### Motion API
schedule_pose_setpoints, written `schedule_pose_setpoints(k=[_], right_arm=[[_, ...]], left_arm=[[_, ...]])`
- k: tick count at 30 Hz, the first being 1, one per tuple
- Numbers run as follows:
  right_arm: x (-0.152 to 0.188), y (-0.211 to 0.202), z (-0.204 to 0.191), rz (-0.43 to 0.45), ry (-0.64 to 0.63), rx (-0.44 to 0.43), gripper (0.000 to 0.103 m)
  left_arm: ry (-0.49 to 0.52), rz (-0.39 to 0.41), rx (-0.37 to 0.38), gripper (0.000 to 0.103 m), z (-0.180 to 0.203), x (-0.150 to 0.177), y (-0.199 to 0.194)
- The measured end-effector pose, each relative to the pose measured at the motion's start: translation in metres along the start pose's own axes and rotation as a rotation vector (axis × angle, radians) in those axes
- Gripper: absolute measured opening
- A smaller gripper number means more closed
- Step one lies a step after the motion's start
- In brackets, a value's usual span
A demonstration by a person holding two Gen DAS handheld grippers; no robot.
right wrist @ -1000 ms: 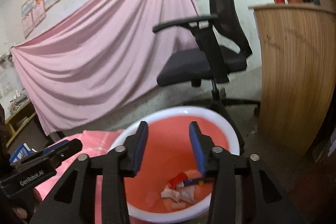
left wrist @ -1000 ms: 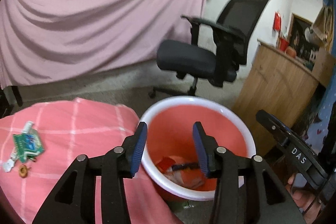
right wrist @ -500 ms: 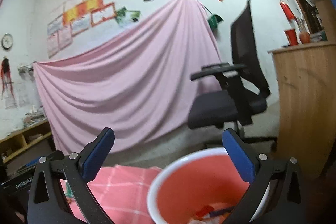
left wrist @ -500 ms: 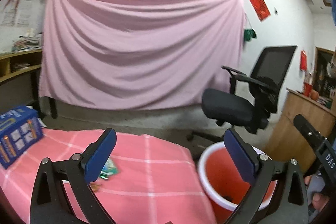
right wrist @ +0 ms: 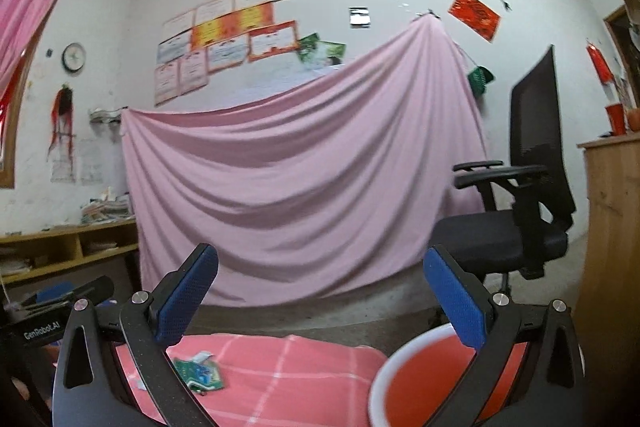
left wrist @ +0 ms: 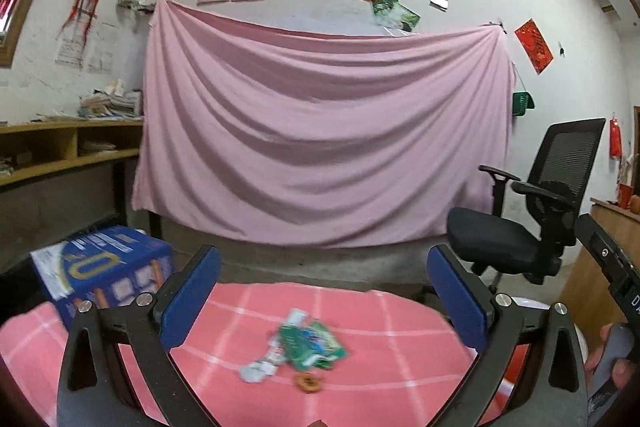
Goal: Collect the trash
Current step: 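Move both open tools back over the table toward the trash pile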
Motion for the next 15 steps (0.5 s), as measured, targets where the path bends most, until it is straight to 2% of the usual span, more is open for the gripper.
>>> schedule_pose_setpoints(k=[3,7,9,15], right_arm=[[0.006,0.010,-0.020,-0.011,-0.033,-0.019,0.103],[0.016,0.023,-0.040,-0.045,-0.079,-0.038,0.103],[0.022,0.031,-0.049,-0.070,-0.101,-0.045,0.103],[0.044,0.056,-0.063,-0.188,-0.143,-0.073,0.103]], left_arm=[[0.018,0.001,-0.023,0.101,-0.013,0.003,0.000],[0.036,-0.043,-0.024,0.101,-0.030,0.012,0.008],[0.039,-0.084,-0.018,0.101,-0.039,0.019,0.014],[0.014,-0.287,0.029,0.101,-0.055,0.050,0.044]])
Point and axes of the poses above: each gripper's, at about its wrist camera, not at the fingertips, and y roughly the way its jaws point, z to its right, x to its underside, the point moved 5 cm from there along y, roughly the way its jaws point, and after that the axes turned 5 degrees about -z, right-handed, at the moved point
